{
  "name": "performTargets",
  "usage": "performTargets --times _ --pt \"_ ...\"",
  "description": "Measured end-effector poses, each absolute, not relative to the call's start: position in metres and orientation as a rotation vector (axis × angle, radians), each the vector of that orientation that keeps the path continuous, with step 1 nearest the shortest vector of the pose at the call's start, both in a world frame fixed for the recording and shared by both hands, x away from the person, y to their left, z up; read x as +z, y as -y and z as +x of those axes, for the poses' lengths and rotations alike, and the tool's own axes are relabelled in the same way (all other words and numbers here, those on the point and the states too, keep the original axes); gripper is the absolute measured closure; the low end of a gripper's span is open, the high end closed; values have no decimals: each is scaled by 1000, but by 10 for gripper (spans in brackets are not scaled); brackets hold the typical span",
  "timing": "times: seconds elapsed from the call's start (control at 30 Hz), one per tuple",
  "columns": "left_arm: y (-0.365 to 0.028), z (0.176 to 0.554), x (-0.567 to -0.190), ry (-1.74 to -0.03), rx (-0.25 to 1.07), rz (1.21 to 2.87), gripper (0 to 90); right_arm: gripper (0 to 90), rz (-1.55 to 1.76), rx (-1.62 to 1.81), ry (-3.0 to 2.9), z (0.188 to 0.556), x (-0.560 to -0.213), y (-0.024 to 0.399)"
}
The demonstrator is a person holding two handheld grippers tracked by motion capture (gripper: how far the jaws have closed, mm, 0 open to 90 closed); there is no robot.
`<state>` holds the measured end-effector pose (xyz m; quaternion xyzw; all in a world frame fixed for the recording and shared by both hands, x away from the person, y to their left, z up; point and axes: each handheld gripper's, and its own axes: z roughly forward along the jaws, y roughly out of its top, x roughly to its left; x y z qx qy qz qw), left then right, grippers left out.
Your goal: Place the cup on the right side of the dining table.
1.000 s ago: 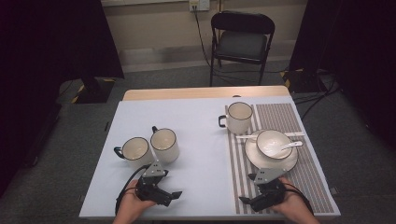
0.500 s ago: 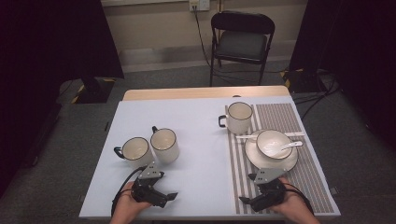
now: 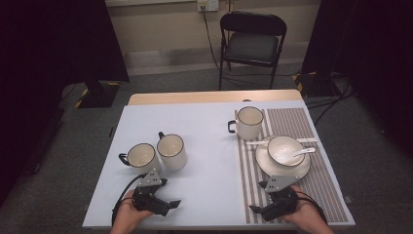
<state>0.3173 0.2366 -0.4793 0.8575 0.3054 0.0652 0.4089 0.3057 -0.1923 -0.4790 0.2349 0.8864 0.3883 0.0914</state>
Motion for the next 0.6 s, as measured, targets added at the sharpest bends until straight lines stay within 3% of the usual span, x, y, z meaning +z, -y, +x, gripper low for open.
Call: performTargets --times 0.6 --pt "-240 316 -480 -786 259 2193 35 124 696 1152 -2633 306 -479 192"
